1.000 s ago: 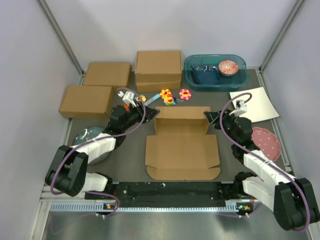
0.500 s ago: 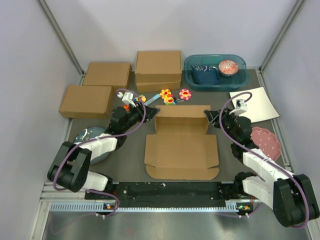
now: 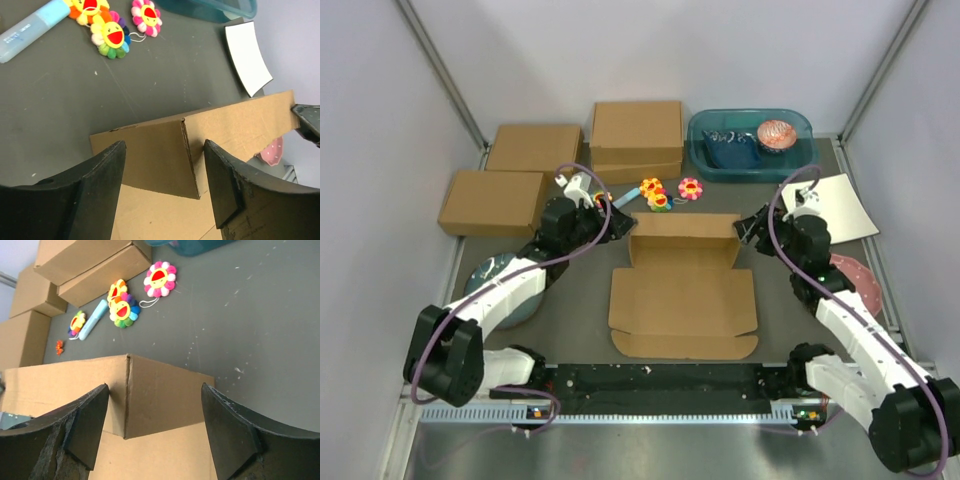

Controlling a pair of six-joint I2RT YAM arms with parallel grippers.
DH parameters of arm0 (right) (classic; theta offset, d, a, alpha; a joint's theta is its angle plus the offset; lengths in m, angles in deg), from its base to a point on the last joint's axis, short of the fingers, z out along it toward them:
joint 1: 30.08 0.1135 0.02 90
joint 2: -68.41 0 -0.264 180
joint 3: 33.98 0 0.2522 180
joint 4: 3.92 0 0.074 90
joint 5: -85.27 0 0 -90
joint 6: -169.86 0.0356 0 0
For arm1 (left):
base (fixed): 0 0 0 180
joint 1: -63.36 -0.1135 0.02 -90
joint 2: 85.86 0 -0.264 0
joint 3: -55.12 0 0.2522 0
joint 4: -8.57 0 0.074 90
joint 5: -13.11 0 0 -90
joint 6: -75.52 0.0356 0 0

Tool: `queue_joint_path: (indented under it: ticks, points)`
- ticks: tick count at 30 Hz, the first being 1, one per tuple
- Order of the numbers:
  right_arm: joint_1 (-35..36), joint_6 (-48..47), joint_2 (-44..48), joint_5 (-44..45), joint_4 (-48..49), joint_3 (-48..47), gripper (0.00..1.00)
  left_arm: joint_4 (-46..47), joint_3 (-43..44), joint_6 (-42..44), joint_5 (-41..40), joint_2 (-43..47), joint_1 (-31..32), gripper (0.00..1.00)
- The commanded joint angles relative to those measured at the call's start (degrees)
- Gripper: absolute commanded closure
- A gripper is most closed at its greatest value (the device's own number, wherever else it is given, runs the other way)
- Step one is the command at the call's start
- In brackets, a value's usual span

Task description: Fold the paper box

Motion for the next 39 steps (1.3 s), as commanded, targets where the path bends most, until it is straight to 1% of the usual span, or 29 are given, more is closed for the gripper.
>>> queue_joint_path:
  ticks: [1, 3, 5, 6, 8, 9, 10, 11, 12, 13, 14, 15, 16, 17, 18, 19, 20, 21, 22, 23, 24, 25, 27, 32, 39]
  points:
    - [-0.4, -3.9, 1.9, 3.4, -10.9, -8.2, 0.25, -12.4, 6.0, 4.5, -4.1, 2.6, -0.3, 0.30]
    - [-0.4, -4.7, 2.5, 3.4, -12.6, -10.2, 0.24, -14.4, 8.4, 5.1, -5.5, 3.5, -0.4, 0.27]
    - [-0.4, -5.4, 4.2, 3.4, -12.8, -12.3, 0.22, -14.4, 9.3, 5.3, -6.8, 5.7, -0.4, 0.25]
    - [0.6, -6.0, 4.7, 3.4, -13.5, -13.1, 0.21, -16.0, 9.7, 5.3, -8.1, 6.6, -0.4, 0.24]
    - [2.9, -9.3, 4.9, 7.4, -14.8, -16.4, 0.20, -15.9, 9.7, 4.9, -9.2, 9.4, -0.4, 0.22]
    - [6.8, -10.9, 4.8, 9.0, -15.6, -17.8, 0.20, -16.0, 9.7, 4.7, -10.3, 10.5, -0.4, 0.21]
    - [9.3, -13.0, 4.5, 10.7, -16.8, -20.4, 0.20, -16.8, 9.6, 4.5, -10.8, 12.6, -0.4, 0.20]
    - [12.2, -17.9, 3.4, 15.5, -17.4, -21.5, 0.19, -17.1, 9.2, 4.5, -11.5, 13.7, -0.4, 0.20]
    - [16.2, -20.9, 2.4, 18.8, -17.9, -22.7, 0.19, -17.8, 8.3, 4.4, -12.3, 15.1, -0.4, 0.20]
    - [24.2, -24.3, 1.4, 22.2, -18.3, -24.8, 0.19, -19.1, 7.7, 3.9, -14.8, 17.9, -0.4, 0.21]
    - [29.3, -31.4, 0.4, 32.1, -18.8, -25.6, 0.18, -21.3, 6.8, 3.6, -15.4, 19.5, -0.4, 0.21]
    - [33.6, -35.1, -2.8, 37.4, -18.8, -26.2, 0.18, -22.7, 4.3, 3.3, -18.2, 21.4, -0.4, 0.21]
    - [40.8, -39.1, -4.5, 42.2, -18.7, -27.0, 0.17, -23.8, 2.7, 2.5, -20.7, 25.3, -0.3, 0.21]
    - [43.4, -45.5, -6.5, 50.3, -17.4, -27.1, 0.18, -26.1, 1.0, 1.8, -22.1, 27.4, -0.3, 0.24]
    - [45.3, -48.1, -9.7, 53.8, -16.5, -27.0, 0.18, -27.0, -2.7, 1.0, -23.0, 29.8, -0.3, 0.26]
    - [47.4, -50.8, -11.1, 56.2, -15.3, -26.4, 0.18, -27.6, -4.7, -0.7, -23.9, 34.6, -0.3, 0.28]
    - [49.8, -56.2, -12.1, 58.3, -13.6, -25.6, 0.18, -27.8, -7.1, -1.3, -24.4, 37.2, -0.3, 0.30]
    - [51.3, -59.6, -12.6, 59.1, -8.7, -24.4, 0.18, -27.9, -11.3, -1.9, -24.9, 39.7, -0.3, 0.31]
    - [52.4, -63.3, -13.5, 59.7, -5.2, -21.8, 0.18, -28.5, -13.0, -2.7, -25.4, 44.3, -0.3, 0.31]
    - [54.6, -69.6, -14.0, 60.5, -3.1, -20.7, 0.18, -29.2, -14.4, -2.9, -26.3, 46.4, -0.3, 0.31]
    - [55.1, -72.0, -14.7, 61.0, 0.9, -20.1, 0.18, -30.7, -16.3, -2.8, -26.8, 49.8, -0.3, 0.31]
    - [55.4, -74.2, -16.2, 61.3, 0.9, -20.1, 0.18, -31.8, -16.7, -2.7, -27.3, 51.2, -0.3, 0.31]
    - [55.6, -75.4, -17.8, 62.0, 0.9, -20.6, 0.18, -33.7, -17.2, -2.3, -28.6, 54.0, -0.3, 0.31]
    - [56.0, -80.2, -22.2, 61.5, 4.4, -20.4, 0.18, -38.4, -17.0, -1.5, -29.9, 56.8, -0.3, 0.31]
    - [55.6, -84.5, -29.8, 61.0, 9.6, -20.6, 0.18, -39.0, -19.0, -4.4, -28.5, 59.5, -0.3, 0.30]
